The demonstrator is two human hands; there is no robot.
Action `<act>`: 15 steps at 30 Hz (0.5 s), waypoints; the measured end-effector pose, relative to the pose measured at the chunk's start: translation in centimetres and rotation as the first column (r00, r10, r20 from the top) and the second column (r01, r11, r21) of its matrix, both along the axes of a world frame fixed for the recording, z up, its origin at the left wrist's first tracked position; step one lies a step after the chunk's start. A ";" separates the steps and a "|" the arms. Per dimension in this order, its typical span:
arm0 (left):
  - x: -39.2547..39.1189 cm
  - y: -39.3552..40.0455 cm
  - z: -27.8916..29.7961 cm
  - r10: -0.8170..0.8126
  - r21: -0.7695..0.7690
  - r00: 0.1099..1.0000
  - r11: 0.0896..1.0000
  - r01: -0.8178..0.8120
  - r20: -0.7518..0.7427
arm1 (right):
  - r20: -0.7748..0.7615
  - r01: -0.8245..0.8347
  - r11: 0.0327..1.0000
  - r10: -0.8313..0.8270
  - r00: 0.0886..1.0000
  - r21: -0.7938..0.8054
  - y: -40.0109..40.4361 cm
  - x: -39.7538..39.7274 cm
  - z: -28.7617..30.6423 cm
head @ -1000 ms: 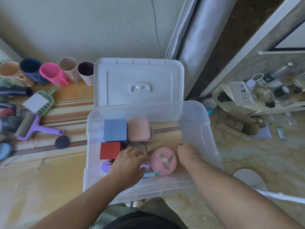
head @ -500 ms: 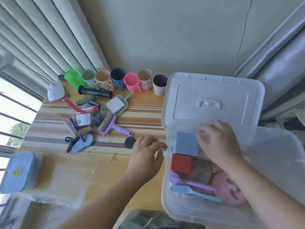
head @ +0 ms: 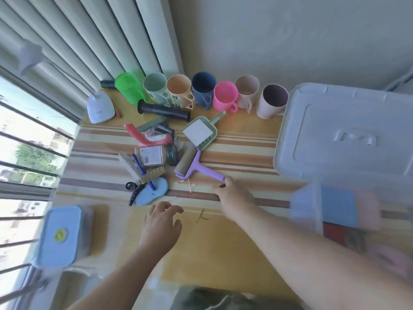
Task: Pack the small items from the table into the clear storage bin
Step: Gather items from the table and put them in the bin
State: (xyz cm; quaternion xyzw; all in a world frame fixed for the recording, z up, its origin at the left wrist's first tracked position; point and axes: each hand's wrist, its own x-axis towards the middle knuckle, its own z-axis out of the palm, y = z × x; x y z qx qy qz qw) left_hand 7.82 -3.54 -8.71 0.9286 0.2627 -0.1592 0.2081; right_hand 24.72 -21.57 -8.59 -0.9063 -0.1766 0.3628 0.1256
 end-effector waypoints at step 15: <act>6.5 13.4 0.6 0.237 0.126 0.969 0.961 -0.244 0.070 | 0.156 -0.168 0.975 0.190 0.969 -0.143 -1.1 -0.4 -2.5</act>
